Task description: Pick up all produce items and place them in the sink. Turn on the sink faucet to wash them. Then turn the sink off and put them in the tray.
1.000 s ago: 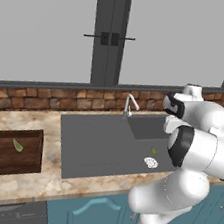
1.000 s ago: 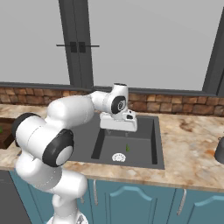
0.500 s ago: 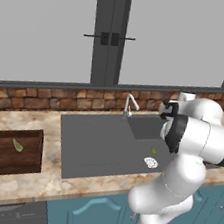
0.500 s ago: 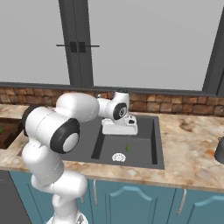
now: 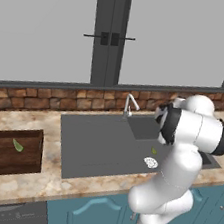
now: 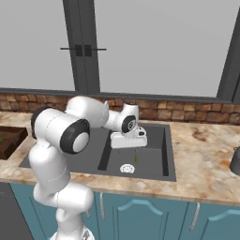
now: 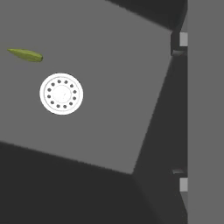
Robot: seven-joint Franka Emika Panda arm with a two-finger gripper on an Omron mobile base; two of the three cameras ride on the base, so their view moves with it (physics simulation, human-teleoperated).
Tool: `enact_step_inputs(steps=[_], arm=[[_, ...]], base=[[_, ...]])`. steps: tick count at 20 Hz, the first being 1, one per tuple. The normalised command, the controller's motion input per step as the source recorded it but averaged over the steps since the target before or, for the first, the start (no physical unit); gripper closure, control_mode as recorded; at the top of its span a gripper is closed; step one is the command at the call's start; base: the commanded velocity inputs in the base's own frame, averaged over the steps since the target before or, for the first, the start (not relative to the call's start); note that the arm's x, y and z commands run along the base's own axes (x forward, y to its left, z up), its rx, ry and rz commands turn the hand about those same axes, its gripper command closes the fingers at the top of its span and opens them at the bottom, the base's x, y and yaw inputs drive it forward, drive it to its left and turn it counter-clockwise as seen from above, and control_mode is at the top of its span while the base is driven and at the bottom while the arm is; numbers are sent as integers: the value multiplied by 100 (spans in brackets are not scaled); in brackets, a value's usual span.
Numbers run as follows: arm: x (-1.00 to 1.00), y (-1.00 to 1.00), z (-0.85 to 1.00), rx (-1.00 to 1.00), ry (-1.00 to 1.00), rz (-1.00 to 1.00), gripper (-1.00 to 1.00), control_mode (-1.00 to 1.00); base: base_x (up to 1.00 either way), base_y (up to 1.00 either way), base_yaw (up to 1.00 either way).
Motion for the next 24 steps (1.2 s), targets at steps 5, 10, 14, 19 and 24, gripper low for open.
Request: enact_step_inputs(steps=[5, 10, 14, 19, 24], arm=[[34, 0, -28, 3, 0, 11, -100, -100], [33, 0, -30, 2, 0, 5, -100, -100], [27, 0, -31, 1, 0, 0, -100, -100], [26, 0, -31, 0, 0, 0, -100, -100], [27, 0, -30, 0, 0, 0, -100, -100]], base=[[0, 0, 0], [0, 0, 0], [0, 0, 0], [0, 0, 0], [0, 0, 0]])
